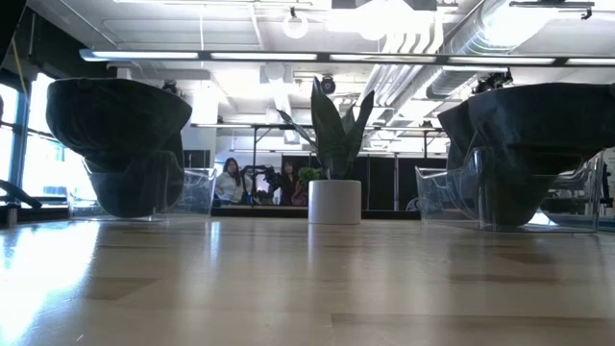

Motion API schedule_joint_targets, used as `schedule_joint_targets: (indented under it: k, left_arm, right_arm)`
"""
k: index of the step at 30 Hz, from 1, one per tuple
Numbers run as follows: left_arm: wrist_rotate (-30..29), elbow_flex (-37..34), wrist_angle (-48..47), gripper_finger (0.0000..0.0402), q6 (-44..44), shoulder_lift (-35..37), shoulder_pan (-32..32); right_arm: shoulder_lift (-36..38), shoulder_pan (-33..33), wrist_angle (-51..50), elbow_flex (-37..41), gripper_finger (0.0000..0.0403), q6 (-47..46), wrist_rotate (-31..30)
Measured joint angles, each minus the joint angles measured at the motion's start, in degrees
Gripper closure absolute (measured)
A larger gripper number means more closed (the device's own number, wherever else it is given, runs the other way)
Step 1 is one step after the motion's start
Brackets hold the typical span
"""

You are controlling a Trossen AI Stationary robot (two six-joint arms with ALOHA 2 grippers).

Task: Pick & Place hat
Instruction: Put the green cap into the left bin

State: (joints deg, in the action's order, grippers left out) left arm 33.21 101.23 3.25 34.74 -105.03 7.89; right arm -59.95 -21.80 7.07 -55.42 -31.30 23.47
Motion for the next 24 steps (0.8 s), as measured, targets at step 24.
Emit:
schedule_joint_targets:
  k: [24]
  left_arm:
    - [4.8,0.0,6.1,0.0334,2.0,0.8,-0.3]
  right_arm:
    - [3.1,0.1,-5.6,0.0,0.0392,7.2,-0.8]
